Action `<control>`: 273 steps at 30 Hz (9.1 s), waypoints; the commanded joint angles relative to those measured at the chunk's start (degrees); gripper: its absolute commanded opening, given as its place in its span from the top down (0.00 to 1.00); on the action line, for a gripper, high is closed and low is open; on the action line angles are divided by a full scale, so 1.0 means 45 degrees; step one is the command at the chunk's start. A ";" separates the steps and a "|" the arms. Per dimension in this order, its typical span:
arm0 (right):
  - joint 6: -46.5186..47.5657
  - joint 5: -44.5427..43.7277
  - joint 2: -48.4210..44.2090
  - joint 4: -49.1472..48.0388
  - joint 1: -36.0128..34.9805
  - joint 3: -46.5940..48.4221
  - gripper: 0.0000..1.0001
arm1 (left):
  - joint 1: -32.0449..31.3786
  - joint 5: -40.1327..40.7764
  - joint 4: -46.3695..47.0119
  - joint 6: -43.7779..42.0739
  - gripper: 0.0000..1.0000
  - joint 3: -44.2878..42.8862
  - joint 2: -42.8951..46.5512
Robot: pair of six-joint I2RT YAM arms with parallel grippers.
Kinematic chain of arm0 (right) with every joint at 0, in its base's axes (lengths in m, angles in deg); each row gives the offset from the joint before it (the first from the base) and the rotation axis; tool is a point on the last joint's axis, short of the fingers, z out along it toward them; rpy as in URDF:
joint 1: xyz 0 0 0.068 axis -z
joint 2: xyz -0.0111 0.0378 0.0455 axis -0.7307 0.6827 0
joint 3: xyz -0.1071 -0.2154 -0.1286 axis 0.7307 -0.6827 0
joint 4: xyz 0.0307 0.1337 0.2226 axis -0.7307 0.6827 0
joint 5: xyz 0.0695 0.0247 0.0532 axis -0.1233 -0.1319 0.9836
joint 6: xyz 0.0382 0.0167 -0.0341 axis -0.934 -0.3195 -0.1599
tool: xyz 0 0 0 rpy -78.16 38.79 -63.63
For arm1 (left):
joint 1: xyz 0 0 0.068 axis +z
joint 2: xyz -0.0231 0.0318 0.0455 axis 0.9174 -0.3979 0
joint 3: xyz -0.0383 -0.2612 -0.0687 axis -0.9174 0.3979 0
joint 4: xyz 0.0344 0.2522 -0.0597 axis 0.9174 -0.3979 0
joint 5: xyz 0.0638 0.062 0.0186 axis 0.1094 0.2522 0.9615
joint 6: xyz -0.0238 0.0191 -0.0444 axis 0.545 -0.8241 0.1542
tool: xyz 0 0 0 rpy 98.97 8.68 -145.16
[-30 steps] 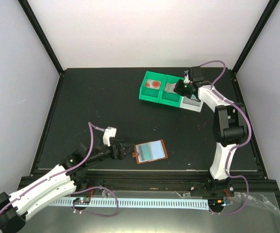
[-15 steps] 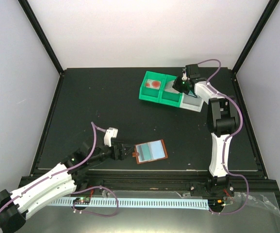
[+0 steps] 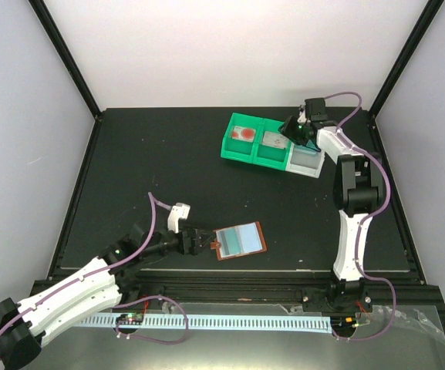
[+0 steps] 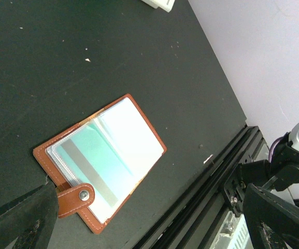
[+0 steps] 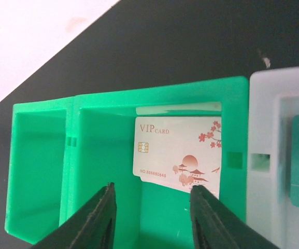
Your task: Take the credit cards out of the card holder
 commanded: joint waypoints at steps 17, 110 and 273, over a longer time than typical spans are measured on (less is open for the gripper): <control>0.0736 0.3953 -0.5728 -0.0964 0.0083 -0.5153 0.52 | -0.0113 -0.0803 0.0580 0.1331 0.05 -0.0517 -0.0206; -0.1997 -0.1948 -0.6822 -0.9270 -1.0997 -1.6170 0.99 | 0.0636 -0.1793 0.5896 0.3234 0.01 0.0271 -0.5995; -0.1109 -0.3089 -0.7548 -0.8606 -1.0978 -1.6117 0.99 | 0.1421 -0.2562 0.5569 0.0560 0.03 -0.0755 -0.8885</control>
